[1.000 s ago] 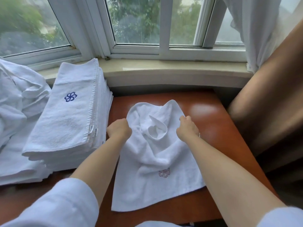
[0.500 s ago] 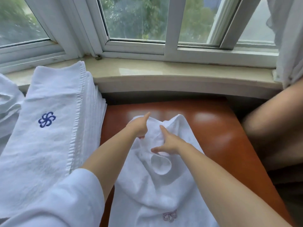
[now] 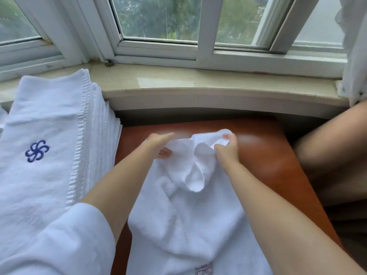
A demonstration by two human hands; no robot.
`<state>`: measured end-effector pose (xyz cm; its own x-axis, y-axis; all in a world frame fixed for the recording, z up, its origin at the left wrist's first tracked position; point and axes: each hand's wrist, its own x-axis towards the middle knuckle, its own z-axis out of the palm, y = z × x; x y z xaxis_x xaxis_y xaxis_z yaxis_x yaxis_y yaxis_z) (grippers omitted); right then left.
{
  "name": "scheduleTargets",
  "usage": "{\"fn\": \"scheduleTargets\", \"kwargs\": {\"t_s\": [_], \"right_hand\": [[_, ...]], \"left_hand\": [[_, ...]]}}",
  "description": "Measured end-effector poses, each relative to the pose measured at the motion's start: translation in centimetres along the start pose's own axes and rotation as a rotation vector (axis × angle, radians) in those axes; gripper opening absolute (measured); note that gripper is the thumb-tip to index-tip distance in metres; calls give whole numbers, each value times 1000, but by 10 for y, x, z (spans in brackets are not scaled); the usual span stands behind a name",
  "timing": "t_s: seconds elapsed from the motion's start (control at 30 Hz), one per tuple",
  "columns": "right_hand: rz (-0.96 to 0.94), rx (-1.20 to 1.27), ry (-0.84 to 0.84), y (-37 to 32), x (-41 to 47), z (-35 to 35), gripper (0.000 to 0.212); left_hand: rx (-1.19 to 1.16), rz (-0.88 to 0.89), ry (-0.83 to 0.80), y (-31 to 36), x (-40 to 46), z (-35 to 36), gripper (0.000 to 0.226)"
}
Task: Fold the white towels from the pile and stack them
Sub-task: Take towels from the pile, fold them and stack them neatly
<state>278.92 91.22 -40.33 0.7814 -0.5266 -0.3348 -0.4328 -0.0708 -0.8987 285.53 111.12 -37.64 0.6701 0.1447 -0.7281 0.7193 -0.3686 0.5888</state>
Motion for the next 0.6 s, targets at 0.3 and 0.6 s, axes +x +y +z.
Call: {"fn": "scheduleTargets", "kwargs": {"t_s": [0.3,0.6], "right_hand": [[263,-163,204,11,-1,-17,64],[106,-11,194,-33,10,-7,39]], "left_hand": [[-561,160,404,-19,4,-27,57],[-764,46,282,4,-10,-34,15]]}}
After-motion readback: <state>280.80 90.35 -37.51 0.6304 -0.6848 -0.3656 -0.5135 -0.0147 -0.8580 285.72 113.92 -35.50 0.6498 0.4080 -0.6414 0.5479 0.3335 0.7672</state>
